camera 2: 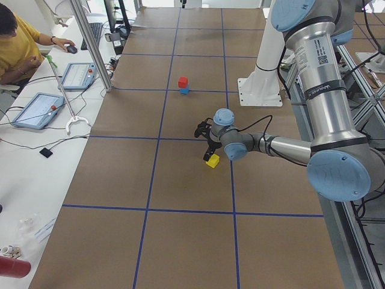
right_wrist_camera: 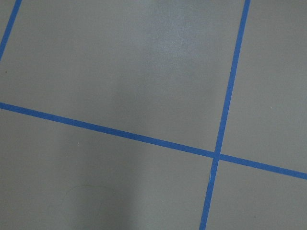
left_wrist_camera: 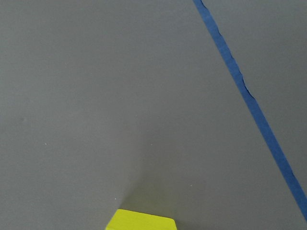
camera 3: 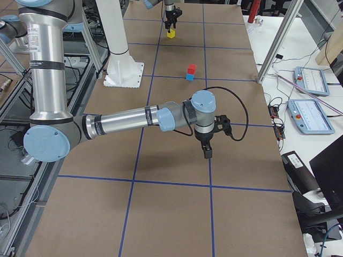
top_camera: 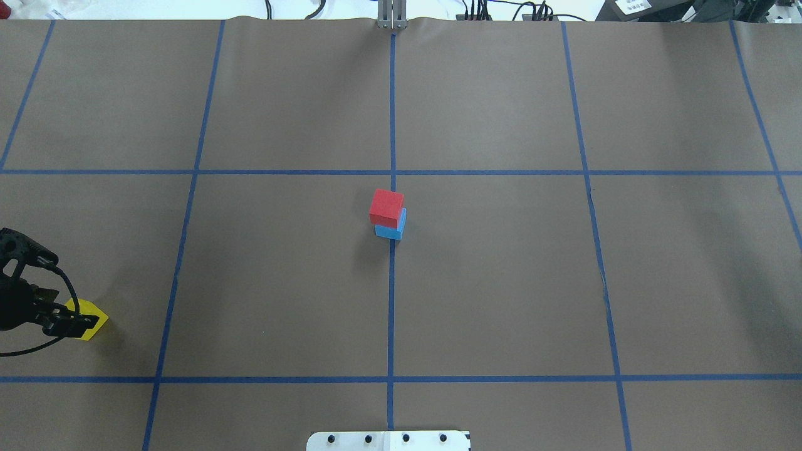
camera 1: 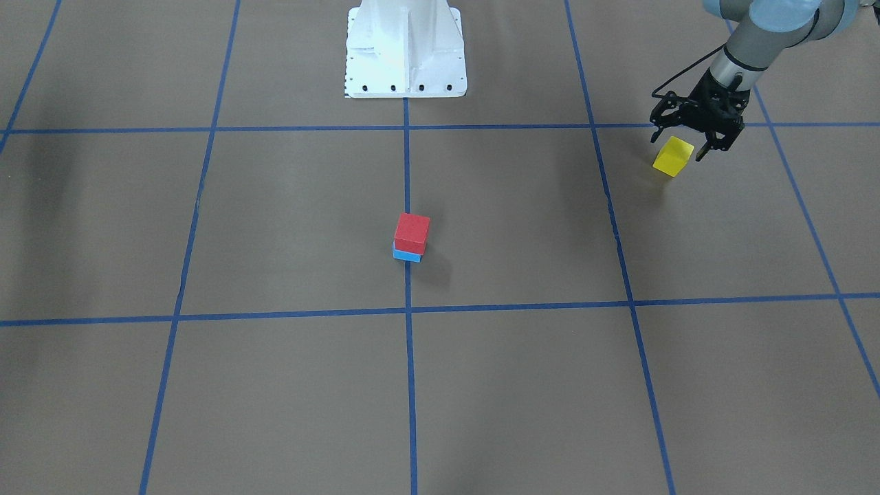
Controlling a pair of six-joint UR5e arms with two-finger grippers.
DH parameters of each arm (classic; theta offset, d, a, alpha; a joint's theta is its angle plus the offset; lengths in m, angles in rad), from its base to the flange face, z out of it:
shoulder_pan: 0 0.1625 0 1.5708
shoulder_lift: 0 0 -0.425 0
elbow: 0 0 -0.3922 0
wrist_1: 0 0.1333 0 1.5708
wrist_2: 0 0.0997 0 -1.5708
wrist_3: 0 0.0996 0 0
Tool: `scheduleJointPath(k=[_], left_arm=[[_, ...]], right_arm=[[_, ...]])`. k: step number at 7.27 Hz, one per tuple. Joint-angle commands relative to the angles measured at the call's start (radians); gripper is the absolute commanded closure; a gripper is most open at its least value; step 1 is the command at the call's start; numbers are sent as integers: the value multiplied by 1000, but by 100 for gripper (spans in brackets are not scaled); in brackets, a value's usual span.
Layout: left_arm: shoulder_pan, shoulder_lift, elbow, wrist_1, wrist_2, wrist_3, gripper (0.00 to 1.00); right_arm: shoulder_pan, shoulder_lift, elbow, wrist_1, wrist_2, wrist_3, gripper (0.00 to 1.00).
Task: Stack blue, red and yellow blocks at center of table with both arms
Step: 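Close the left gripper on the yellow cube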
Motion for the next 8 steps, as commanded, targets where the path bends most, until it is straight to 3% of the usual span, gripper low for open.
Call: scheduleJointPath(k=[1, 5, 6, 7, 8], left_arm=[[-11, -9, 21, 3, -4, 21, 0], [-1, -73, 108, 1, 30, 20, 1], [-1, -69, 107, 0, 30, 20, 29], [1, -61, 105, -2, 28, 21, 69], [1, -59, 99, -4, 23, 21, 68]], right_arm=[[0, 2, -3, 0, 0, -1, 0], [0, 2, -3, 0, 0, 1, 0], [0, 2, -3, 0, 0, 1, 0], [0, 2, -3, 0, -2, 1, 0], [0, 2, -3, 0, -2, 3, 0]])
